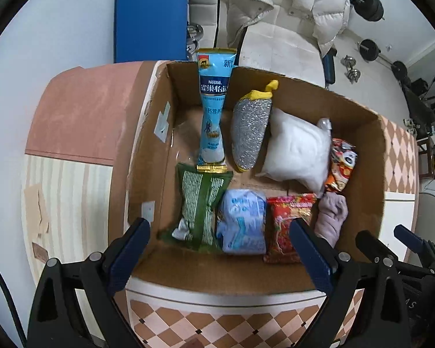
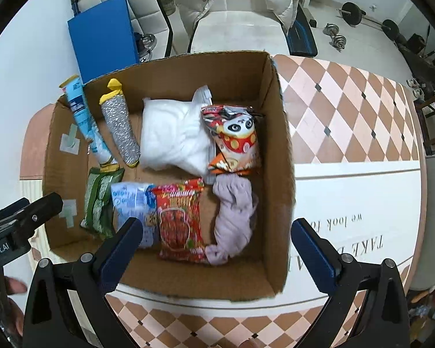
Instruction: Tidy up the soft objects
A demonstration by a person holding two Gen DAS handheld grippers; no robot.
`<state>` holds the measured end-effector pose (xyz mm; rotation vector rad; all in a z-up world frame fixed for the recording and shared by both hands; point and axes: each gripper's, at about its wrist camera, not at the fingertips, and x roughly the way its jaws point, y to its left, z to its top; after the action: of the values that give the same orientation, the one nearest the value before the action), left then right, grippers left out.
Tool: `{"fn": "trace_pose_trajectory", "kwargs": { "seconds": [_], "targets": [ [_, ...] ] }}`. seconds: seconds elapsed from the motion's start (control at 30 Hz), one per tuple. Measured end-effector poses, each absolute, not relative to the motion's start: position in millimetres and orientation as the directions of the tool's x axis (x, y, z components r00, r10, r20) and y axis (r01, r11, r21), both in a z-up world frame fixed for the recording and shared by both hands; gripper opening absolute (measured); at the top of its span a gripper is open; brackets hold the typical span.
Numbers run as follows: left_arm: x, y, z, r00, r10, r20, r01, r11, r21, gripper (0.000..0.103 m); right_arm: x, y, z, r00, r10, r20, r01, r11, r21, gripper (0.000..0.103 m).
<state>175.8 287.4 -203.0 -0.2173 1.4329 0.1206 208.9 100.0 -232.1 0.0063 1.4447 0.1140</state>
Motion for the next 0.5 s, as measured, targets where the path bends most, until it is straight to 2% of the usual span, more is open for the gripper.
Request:
{"fn": "trace_pose_trajectory", "kwargs": {
  "seconds": [0.2, 0.5],
  "targets": [
    [143, 275, -161, 0.235, -0.02, -0.972, -0.214, 0.974, -0.072, 0.098, 178, 94, -189, 0.211, 0.11, -0.971, -0.093, 0.991, 0.092, 0.103],
    [84, 256, -84, 0.365, 0.037, -0.93, -0.184, 0.982, -0.033, 0.098, 114, 77, -94, 0.375, 0.144, -0.916, -0.124, 0.987, 0.105, 0.103]
  ]
}}
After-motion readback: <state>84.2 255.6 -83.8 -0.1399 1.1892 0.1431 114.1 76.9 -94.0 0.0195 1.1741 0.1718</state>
